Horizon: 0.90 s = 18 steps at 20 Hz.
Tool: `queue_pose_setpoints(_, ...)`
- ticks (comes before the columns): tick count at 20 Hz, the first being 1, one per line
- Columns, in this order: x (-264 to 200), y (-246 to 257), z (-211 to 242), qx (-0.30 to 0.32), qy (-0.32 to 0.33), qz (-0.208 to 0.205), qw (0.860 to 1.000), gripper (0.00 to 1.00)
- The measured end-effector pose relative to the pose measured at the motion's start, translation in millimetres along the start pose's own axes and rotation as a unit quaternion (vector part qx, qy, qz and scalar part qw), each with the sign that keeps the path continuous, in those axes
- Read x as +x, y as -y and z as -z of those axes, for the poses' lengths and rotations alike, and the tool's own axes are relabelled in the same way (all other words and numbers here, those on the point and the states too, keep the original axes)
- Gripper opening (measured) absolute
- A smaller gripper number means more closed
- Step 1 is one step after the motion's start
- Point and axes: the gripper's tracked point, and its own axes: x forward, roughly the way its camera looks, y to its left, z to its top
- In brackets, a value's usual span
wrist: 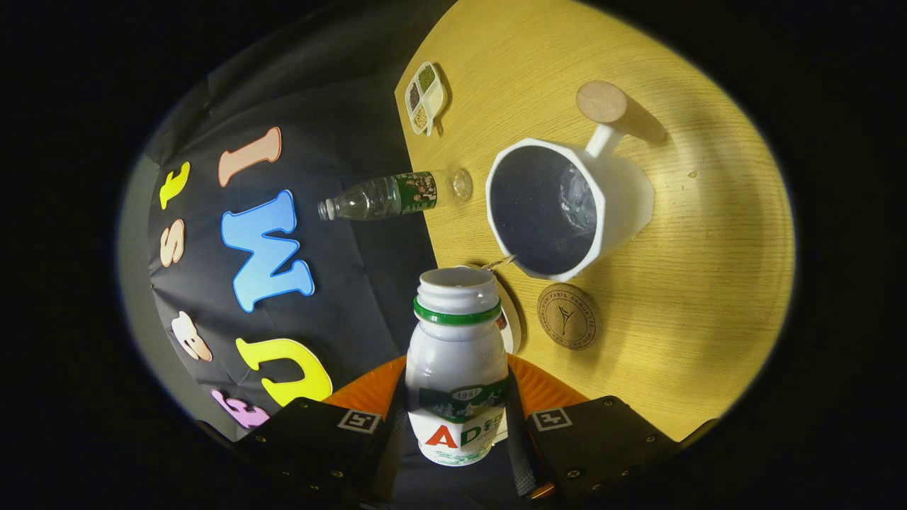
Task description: Take the bottle from table, then pour the juice into the cup, finally place the bottle on the coaster
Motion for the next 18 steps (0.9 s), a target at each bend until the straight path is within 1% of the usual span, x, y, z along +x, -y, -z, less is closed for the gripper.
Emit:
queue_pose_setpoints(6, -2, 0, -2, 0.002, 0.003, 0.002, 1.0, 0.62)
queue_pose_setpoints(10, -2, 6, -2, 0.018, 0.003, 0.01, 1.0, 0.62)
queue_pose_setpoints(18, 1, 5, -14, 0.036, 0.013, 0.01, 0.999, 0.62)
